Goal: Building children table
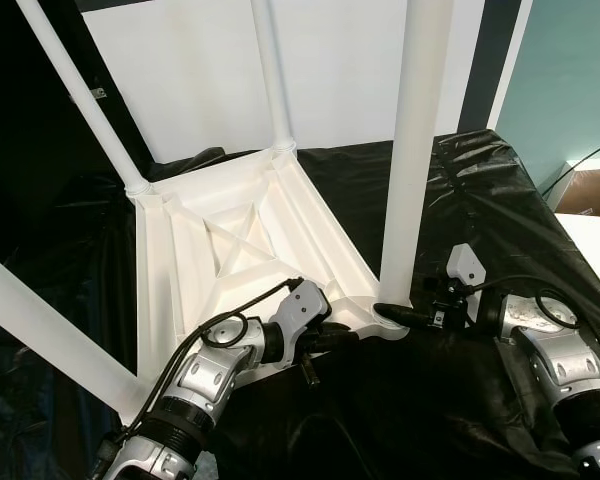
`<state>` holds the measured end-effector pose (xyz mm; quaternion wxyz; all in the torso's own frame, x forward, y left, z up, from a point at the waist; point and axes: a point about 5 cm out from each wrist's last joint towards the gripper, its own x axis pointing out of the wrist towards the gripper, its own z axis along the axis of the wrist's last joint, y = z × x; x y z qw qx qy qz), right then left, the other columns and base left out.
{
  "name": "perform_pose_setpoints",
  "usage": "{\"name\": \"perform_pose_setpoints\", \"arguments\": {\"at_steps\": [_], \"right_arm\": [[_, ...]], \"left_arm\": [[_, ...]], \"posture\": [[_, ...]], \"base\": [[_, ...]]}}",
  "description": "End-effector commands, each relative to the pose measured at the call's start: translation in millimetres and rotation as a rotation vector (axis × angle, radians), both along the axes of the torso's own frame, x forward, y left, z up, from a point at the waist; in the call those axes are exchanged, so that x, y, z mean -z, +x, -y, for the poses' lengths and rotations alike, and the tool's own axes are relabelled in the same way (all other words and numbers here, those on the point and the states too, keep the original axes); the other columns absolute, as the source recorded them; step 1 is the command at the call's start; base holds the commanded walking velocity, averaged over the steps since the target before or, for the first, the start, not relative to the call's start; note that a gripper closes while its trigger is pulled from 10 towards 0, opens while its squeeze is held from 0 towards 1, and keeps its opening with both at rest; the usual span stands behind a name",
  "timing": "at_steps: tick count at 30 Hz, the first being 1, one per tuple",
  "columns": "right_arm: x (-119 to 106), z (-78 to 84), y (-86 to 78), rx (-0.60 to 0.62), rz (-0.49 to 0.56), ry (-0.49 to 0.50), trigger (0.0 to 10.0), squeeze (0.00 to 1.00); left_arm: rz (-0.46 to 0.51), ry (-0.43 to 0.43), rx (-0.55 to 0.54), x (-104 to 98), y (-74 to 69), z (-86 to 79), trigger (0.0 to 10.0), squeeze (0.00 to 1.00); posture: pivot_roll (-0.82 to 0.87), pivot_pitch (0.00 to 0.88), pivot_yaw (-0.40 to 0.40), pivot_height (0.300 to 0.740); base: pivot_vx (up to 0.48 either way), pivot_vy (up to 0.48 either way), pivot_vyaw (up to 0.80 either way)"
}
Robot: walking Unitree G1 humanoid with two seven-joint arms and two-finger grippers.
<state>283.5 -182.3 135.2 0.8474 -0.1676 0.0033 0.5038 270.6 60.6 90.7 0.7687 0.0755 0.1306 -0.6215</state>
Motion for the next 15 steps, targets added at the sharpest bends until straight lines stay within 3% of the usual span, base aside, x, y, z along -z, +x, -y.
{"name": "perform_pose_setpoints", "arguments": {"at_steps": [1,4,6,7,9,10,11,15], "right_arm": [[18,-4.2,-12.1,-0.017,-0.077,-0.024,0.0,0.00],[33,-14.2,-25.8,0.004,-0.093,0.021,0.0,0.00],[31,-31.1,-23.9,0.249,0.045,0.194,0.0,0.00],[31,-31.1,-23.9,0.249,0.045,0.194,0.0,0.00],[27,-34.6,-22.9,0.495,0.137,0.334,0.0,0.00],[27,-34.6,-22.9,0.495,0.137,0.334,0.0,0.00],[26,-33.1,-23.5,0.585,0.158,0.375,0.0,0.00],[25,-33.4,-23.7,0.640,0.182,0.388,0.0,0.00]], "left_arm": [[-0.177,0.001,0.010,35,-20.3,-6.1,10.0,0.00],[-0.176,-0.002,0.008,34,-19.9,-5.6,10.0,0.00],[-0.177,0.000,0.012,34,-20.7,-5.7,10.0,0.00],[-0.177,0.000,0.012,34,-20.7,-5.7,10.0,0.00],[-0.177,0.002,0.016,34,-20.7,-5.3,10.0,0.00],[-0.177,0.002,0.016,34,-20.7,-5.3,10.0,0.00],[-0.177,0.003,0.019,33,-20.5,-5.3,10.0,0.00],[-0.173,0.016,0.021,34,-19.8,-7.5,10.0,0.00]], "posture": [[-0.03,0.000,0.062,0.740],[-0.03,0.000,0.063,0.740],[-0.04,0.000,0.069,0.740],[-0.04,0.000,0.069,0.740],[-0.04,0.000,0.069,0.740],[-0.04,0.000,0.069,0.740],[-0.03,0.000,0.077,0.740],[-0.03,0.000,0.077,0.740]], "base": [[0.000,0.000,0.00],[0.000,0.000,0.00],[0.000,0.000,0.00],[0.000,0.000,0.00],[0.000,0.000,0.00],[0.000,0.000,0.00],[0.000,0.000,0.00],[0.000,0.000,0.00]]}}
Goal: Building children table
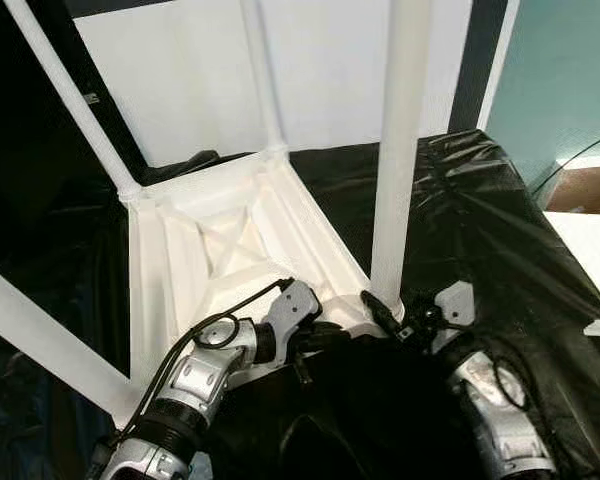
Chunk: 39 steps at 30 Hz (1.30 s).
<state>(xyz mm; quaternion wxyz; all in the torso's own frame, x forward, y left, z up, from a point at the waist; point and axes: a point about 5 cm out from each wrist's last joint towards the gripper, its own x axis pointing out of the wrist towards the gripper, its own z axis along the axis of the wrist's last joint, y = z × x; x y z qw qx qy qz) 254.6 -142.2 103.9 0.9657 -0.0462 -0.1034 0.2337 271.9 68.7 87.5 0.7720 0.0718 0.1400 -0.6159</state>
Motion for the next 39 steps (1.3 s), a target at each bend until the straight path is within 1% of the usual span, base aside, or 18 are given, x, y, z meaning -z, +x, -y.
{"name": "perform_pose_setpoints", "arguments": {"at_steps": [1,6,7,8,9,10,11,15,16,17,18,21,28,29,31,34,35,39], "right_arm": [[-6,6.4,5.5,0.102,0.021,0.034,0.0,0.00],[-5,3.5,5.6,0.139,0.011,0.051,0.0,0.00],[-4,1.6,6.1,0.142,-0.002,0.058,1.9,0.00],[-2,-0.3,7.4,0.127,-0.026,0.059,4.8,0.00],[1,-3.3,7.9,0.096,-0.052,0.055,10.0,0.00],[3,-5.3,8.0,0.059,-0.070,0.051,10.0,0.04],[4,-6.9,7.7,0.015,-0.081,0.053,10.0,1.00],[3,-8.3,7.4,-0.076,-0.086,0.008,10.0,1.00],[1,-5.9,8.3,-0.134,-0.075,-0.055,10.0,0.66],[-2,-1.6,10.5,-0.182,-0.062,-0.114,10.0,0.00],[-2,-1.6,10.5,-0.182,-0.062,-0.114,10.0,0.00],[-8,7.8,15.4,-0.268,-0.065,-0.193,10.0,0.00],[-29,35.1,28.8,-0.470,-0.170,-0.305,10.0,0.00],[-29,38.2,29.2,-0.500,-0.185,-0.311,0.0,0.00],[-30,40.5,29.4,-0.519,-0.194,-0.314,0.0,0.00],[-28,40.8,32.1,-0.486,-0.231,-0.199,0.0,0.00],[-28,40.8,32.1,-0.486,-0.231,-0.199,0.0,0.00],[-14,28.0,20.9,-0.472,-0.228,-0.148,0.0,0.00]], "left_arm": [[-0.156,0.007,0.035,30,-20.4,0.1,10.0,0.00],[-0.155,0.003,0.033,30,-19.0,-0.5,10.0,0.00],[-0.154,0.002,0.031,30,-18.8,-0.5,10.0,0.00],[-0.155,0.001,0.029,30,-18.6,-0.3,10.0,0.00],[-0.156,-0.001,0.028,30,-19.1,-0.2,10.0,0.00],[-0.157,-0.002,0.028,31,-19.5,0.1,10.0,0.00],[-0.158,-0.003,0.027,31,-19.7,0.3,10.0,0.00],[-0.158,-0.003,0.025,31,-19.6,0.2,10.0,0.00],[-0.158,-0.004,0.023,31,-19.7,-0.2,10.0,0.00],[-0.158,-0.003,0.022,32,-19.4,-0.2,10.0,0.00],[-0.158,-0.003,0.022,32,-19.4,-0.2,10.0,0.00],[-0.157,-0.003,0.021,32,-19.1,0.2,10.0,0.00],[-0.152,-0.005,0.027,31,-18.1,2.6,10.0,0.00],[-0.150,-0.004,0.026,31,-18.0,2.3,10.0,0.00],[-0.149,-0.004,0.026,31,-17.9,2.3,10.0,0.00],[-0.148,-0.007,0.016,31,-18.5,1.3,10.0,0.00],[-0.148,-0.007,0.016,31,-18.5,1.3,10.0,0.00],[-0.159,-0.003,0.012,33,-22.2,-1.6,10.0,0.00]], "posture": [[-0.03,0.000,0.078,0.740],[-0.03,0.000,0.072,0.740],[-0.02,0.000,0.069,0.740],[-0.03,0.000,0.069,0.740],[-0.03,0.000,0.069,0.740],[-0.03,0.000,0.068,0.740],[-0.03,0.000,0.066,0.740],[-0.03,0.000,0.065,0.740],[-0.03,0.000,0.065,0.740],[-0.03,0.000,0.066,0.740],[-0.03,0.000,0.066,0.740],[-0.03,0.000,0.065,0.740],[-0.04,0.000,0.064,0.740],[-0.04,0.000,0.064,0.740],[-0.03,0.000,0.060,0.740],[-0.02,0.000,0.052,0.740],[-0.02,0.000,0.052,0.740],[-0.01,0.000,0.053,0.740]], "base": [[0.000,0.000,0.00],[0.000,0.000,0.00],[0.000,0.000,0.00],[0.000,0.000,0.00],[0.000,0.000,0.00],[0.000,0.000,0.00],[0.000,0.000,0.00],[0.000,0.000,0.00],[0.000,0.000,0.00],[0.000,0.000,0.00],[0.000,0.000,0.00],[0.000,0.000,0.00],[0.000,0.000,0.00],[0.000,0.000,0.00],[0.000,0.000,0.00],[0.000,0.000,0.00],[0.000,0.000,0.00],[0.000,0.000,0.00]]}}
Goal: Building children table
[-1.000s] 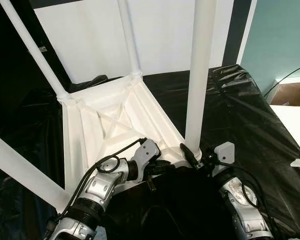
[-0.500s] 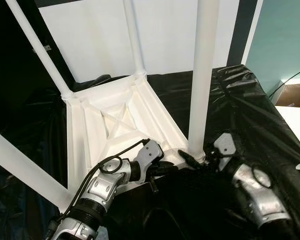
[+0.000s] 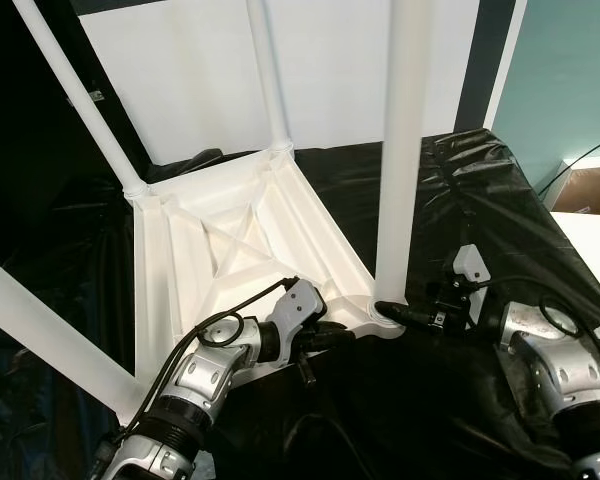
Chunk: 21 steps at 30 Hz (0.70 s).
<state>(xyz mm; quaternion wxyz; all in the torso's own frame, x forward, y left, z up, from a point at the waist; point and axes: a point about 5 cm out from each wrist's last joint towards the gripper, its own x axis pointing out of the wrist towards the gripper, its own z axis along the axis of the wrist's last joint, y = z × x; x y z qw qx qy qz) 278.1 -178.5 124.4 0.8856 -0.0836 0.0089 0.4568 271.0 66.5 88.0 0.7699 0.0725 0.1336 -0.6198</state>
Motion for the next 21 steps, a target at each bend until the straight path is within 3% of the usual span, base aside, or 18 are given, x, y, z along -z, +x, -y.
{"name": "perform_pose_setpoints", "arguments": {"at_steps": [1,5,6,8,11,16,17,18,19,21], "right_arm": [[6,-8.2,-2.6,-0.011,-0.030,0.027,0.0,0.00],[17,-25.9,-7.8,0.388,0.101,0.171,0.0,0.00],[17,-25.9,-7.8,0.388,0.101,0.171,0.0,0.00],[21,-34.6,-16.5,0.550,0.110,0.228,0.0,0.00],[20,-31.2,-15.7,0.617,0.127,0.236,0.0,0.00],[20,-32.2,-13.4,0.626,0.116,0.219,0.0,0.00],[23,-34.5,-12.5,0.611,0.087,0.208,10.0,0.00],[25,-36.3,-11.9,0.600,0.067,0.202,10.0,0.00],[26,-40.3,-12.5,0.545,0.046,0.203,10.0,1.00],[27,-43.5,-13.4,0.510,0.034,0.204,10.0,1.00]], "left_arm": [[-0.168,0.006,0.003,34,-21.3,-3.7,10.0,0.00],[-0.162,0.007,-0.003,31,-18.5,-5.5,10.0,0.00],[-0.162,0.007,-0.003,31,-18.5,-5.5,10.0,0.00],[-0.167,0.007,0.002,32,-19.1,-4.7,10.0,0.00],[-0.171,0.008,0.006,32,-19.8,-4.9,10.0,0.00],[-0.162,0.025,0.023,32,-18.0,-5.8,10.0,0.00],[-0.157,0.020,0.023,30,-16.1,-5.0,10.0,0.00],[-0.155,0.016,0.022,28,-14.8,-4.4,10.0,0.00],[-0.151,0.015,0.022,27,-13.6,-3.7,10.0,0.00],[-0.149,0.015,0.022,27,-12.8,-3.3,10.0,0.00]], "posture": [[-0.01,0.000,0.053,0.740],[-0.01,0.000,0.053,0.740],[-0.01,0.000,0.053,0.740],[-0.01,0.000,0.060,0.740],[-0.02,0.000,0.069,0.740],[-0.03,0.000,0.079,0.740],[-0.03,0.000,0.080,0.740],[-0.03,0.000,0.080,0.740],[-0.04,0.000,0.083,0.740],[-0.04,0.000,0.083,0.740]], "base": [[0.000,0.000,0.00],[0.000,0.000,0.00],[0.000,0.000,0.00],[0.000,0.000,0.00],[0.000,0.000,0.00],[0.000,0.000,0.00],[0.000,0.000,0.00],[0.000,0.000,0.00],[0.000,0.000,0.00],[0.000,0.000,0.00]]}}
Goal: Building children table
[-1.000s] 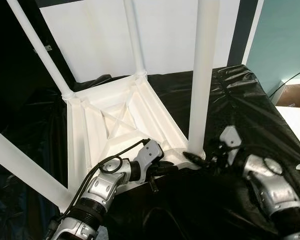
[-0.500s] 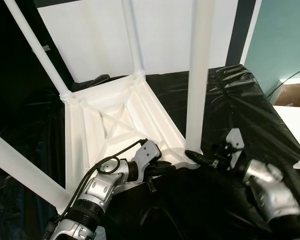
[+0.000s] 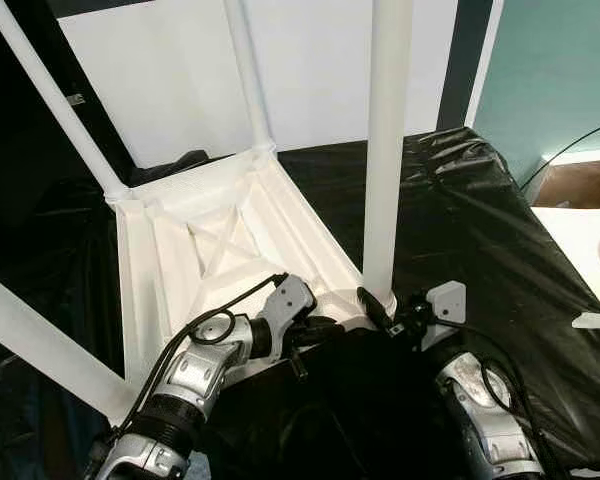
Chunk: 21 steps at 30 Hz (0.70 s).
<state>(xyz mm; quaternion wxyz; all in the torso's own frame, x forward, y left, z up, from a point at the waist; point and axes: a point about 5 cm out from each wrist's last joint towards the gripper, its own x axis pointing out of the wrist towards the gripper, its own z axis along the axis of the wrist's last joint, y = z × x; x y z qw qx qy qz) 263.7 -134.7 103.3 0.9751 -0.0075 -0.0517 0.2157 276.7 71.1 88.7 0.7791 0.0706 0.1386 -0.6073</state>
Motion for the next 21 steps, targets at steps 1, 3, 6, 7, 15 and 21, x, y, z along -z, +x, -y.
{"name": "perform_pose_setpoints", "arguments": {"at_steps": [1,3,6,7,15,21], "right_arm": [[6,0.3,1.0,-0.002,-0.044,0.012,10.0,1.00],[5,-2.9,1.9,-0.068,-0.049,-0.021,10.0,1.00],[-5,8.3,12.7,-0.131,-0.010,-0.145,10.0,0.00],[-8,11.9,15.4,-0.141,-0.002,-0.163,10.0,0.00],[-22,36.0,27.7,-0.329,0.014,-0.332,10.0,0.00],[-30,41.1,27.2,-0.479,-0.057,-0.305,0.0,0.00]], "left_arm": [[-0.144,0.007,0.053,28,-18.5,1.2,10.0,0.00],[-0.143,0.007,0.054,28,-18.4,1.7,10.0,0.00],[-0.150,0.004,0.052,30,-21.0,1.4,10.0,0.00],[-0.152,0.003,0.051,30,-21.7,1.4,10.0,0.00],[-0.155,-0.002,0.051,31,-21.4,4.3,10.0,0.00],[-0.148,-0.010,0.044,30,-19.8,6.1,10.0,0.00]], "posture": [[-0.04,0.000,0.083,0.740],[-0.04,0.000,0.082,0.740],[-0.04,0.000,0.078,0.740],[-0.04,0.000,0.078,0.740],[-0.04,0.000,0.067,0.740],[-0.04,0.000,0.055,0.740]], "base": [[0.000,0.000,0.00],[0.000,0.000,0.00],[0.000,0.000,0.00],[0.000,0.000,0.00],[0.000,0.000,0.00],[0.000,0.000,0.00]]}}
